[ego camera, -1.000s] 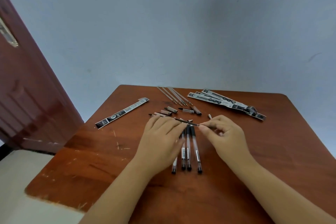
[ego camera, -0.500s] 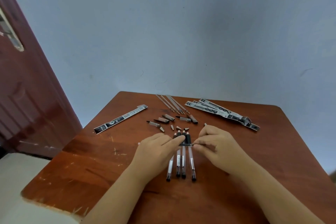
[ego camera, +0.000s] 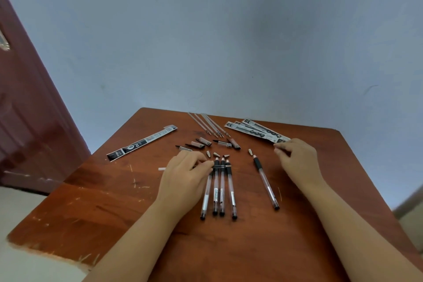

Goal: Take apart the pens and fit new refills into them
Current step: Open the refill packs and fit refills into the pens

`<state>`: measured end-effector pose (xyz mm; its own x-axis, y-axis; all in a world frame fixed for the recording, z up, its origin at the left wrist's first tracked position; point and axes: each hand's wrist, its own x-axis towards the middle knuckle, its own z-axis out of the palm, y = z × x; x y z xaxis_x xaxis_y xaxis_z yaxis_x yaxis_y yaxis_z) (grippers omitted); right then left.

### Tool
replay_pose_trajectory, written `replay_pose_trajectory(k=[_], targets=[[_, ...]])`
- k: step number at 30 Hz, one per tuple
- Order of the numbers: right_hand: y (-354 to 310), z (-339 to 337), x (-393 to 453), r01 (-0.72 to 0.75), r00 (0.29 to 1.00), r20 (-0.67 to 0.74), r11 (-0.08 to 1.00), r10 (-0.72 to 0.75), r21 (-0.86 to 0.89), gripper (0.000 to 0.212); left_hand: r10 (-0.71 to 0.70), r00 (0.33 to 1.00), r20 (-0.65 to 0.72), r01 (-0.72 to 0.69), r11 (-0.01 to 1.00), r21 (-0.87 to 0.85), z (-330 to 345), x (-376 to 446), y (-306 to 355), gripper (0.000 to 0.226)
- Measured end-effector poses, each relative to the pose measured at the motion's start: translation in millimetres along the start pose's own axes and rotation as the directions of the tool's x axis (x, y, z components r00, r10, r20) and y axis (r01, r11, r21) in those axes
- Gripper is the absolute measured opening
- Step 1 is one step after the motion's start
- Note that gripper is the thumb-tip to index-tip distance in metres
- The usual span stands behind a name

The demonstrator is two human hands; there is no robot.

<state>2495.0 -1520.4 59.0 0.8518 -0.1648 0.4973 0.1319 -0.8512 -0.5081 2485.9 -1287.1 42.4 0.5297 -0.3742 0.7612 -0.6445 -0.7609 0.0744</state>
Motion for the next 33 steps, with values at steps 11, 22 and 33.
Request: replay_pose_trajectory(k=[11, 22, 33], targets=[[-8, 32, 32, 0.098, 0.966, 0.256, 0.889, 0.022, -0.448, 0.028, -0.049, 0.999, -0.008, 0.049, 0.998, 0.030, 3, -3, -4, 0.029], [-7, 24, 25, 0.058, 0.984, 0.178, 0.969, -0.015, -0.238, 0.027, -0.083, 0.996, 0.015, 0.083, 0.997, 0.001, 2, -1, -5, 0.028], [-35, -2, -10, -0.039, 0.821, 0.515, 0.925, 0.245, -0.378, 0.028, -0.029, 0.999, -0.030, 0.029, 1.000, 0.008, -2, -3, -5, 0.029]])
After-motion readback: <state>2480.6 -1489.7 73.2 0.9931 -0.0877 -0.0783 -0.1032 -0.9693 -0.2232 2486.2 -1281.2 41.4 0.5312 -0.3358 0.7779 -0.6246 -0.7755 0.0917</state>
